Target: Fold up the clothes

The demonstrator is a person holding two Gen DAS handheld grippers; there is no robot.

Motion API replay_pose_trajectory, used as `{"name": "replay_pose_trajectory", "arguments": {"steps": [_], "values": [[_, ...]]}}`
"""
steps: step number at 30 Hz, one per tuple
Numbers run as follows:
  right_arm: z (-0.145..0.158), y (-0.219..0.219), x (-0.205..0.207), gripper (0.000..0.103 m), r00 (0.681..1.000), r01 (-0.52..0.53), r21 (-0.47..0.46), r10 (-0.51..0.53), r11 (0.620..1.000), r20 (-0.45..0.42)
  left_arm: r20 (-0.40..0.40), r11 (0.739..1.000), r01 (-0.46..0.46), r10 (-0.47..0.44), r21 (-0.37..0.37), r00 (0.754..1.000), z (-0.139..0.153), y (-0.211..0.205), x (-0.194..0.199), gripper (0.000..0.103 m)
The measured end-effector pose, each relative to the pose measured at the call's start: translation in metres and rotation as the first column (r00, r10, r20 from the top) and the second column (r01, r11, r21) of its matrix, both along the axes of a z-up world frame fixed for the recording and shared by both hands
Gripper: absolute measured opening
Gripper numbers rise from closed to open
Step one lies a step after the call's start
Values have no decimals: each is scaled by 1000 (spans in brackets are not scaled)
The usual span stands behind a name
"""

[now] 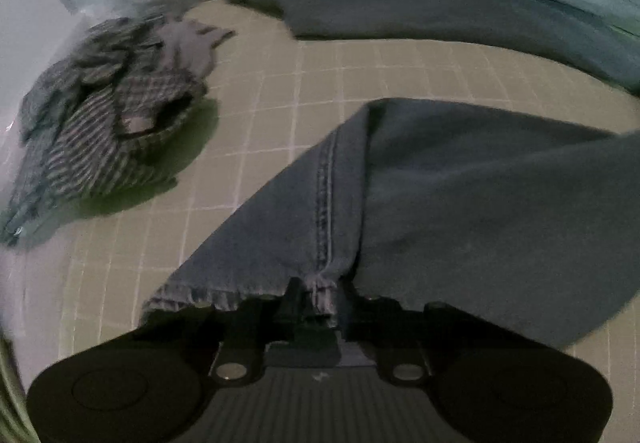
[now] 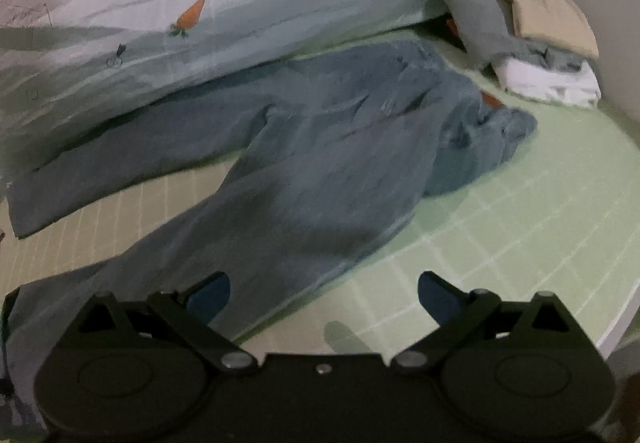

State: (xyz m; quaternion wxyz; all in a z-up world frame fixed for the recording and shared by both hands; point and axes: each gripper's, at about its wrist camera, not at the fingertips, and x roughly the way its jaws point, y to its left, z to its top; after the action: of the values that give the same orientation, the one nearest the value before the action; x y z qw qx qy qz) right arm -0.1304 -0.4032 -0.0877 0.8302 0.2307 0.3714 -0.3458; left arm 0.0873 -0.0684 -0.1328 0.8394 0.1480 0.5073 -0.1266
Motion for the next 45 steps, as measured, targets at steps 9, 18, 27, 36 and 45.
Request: {"name": "replay_pose_trajectory", "arguments": {"steps": [9,18,27,36,45], "values": [[-1,35,20,101,1000,-27,4,27,1000,-7,207,954,-285,298,-91,932,54,89,44,11],[1,32,11,101,1000,-4,6,3,1000,13,154,898,-427,439,-108,885,46,100,68,76],[-3,-29,-16,101,992,98,46,-101,994,73,75,929,-354,363,-111,929,33,33,16,91],[-16,-170,-55,101,966,212,97,-224,972,128,78,948,-290,302,-132,950,48,-77,-48,91],[-50,-296,-56,80,956,239,190,-265,952,128,75,925,-353,365,-139,928,50,-172,-107,92]]}}
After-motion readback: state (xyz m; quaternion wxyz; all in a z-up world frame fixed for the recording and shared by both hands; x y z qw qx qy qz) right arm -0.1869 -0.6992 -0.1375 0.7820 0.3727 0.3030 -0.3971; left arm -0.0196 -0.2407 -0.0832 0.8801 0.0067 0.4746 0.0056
